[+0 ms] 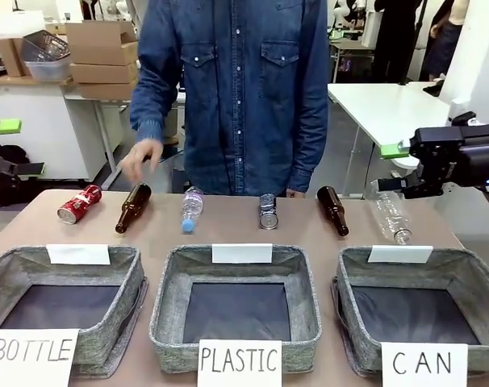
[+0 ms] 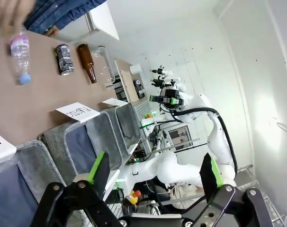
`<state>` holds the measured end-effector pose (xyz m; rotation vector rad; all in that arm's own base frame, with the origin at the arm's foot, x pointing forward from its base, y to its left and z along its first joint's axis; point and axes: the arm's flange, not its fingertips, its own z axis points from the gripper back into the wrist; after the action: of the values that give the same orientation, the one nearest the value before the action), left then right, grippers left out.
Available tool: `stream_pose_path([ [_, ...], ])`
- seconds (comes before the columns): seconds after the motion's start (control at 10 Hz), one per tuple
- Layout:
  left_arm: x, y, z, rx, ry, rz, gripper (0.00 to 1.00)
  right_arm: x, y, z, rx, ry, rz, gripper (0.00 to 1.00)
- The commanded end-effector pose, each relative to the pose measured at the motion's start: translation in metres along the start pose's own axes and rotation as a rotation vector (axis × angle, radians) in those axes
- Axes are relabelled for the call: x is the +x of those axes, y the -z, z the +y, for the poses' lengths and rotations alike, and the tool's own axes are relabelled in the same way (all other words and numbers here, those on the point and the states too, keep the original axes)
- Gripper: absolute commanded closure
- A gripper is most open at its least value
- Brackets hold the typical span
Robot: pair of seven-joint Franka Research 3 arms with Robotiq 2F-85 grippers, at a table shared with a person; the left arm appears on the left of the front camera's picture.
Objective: Sort the can waste into the basket.
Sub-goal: Pick up the can waste from the table and place it in the right Fabric basket.
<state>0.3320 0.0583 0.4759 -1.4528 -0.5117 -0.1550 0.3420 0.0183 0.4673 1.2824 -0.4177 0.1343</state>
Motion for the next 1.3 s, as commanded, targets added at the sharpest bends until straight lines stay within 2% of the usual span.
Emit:
stream_pose_path([
  [0.0,0.002,0.002,0.002,-0.020,0.024,-0.006,0.00,0.004,0.002,0.003,0.017,-0.001,-0.012,0.00],
  [0.3,0.005,-0.003,0.003,0.035,-0.039,0.018,0.00,0.004,0.002,0.003,0.017,-0.001,-0.012,0.00],
  [0.5,0.027,-0.016,0.023,0.103,-0.134,-0.025,0.00,0.004,0.002,0.003,0.017,-0.001,-0.012,0.00],
  [0.7,0.018,-0.031,0.002,-0.128,-0.028,0.052,0.00,0.004,0.002,0.003,0.017,-0.001,-0.012,0.00],
  [0.8,0.001,-0.043,-0.021,-0.131,0.029,0.047,0.00,0.004,0.002,0.003,0.017,-0.001,-0.012,0.00],
  [1.0,-0.031,-0.054,-0.052,-0.061,0.041,0.015,0.00,0.004,0.002,0.003,0.017,-0.001,-0.012,0.00],
  [1.1,-0.034,-0.047,-0.053,-0.037,0.012,0.014,0.00,0.004,0.002,0.003,0.017,-0.001,-0.012,0.00],
  [1.2,-0.027,-0.033,-0.036,0.070,-0.070,0.074,0.00,0.004,0.002,0.003,0.017,-0.001,-0.012,0.00],
])
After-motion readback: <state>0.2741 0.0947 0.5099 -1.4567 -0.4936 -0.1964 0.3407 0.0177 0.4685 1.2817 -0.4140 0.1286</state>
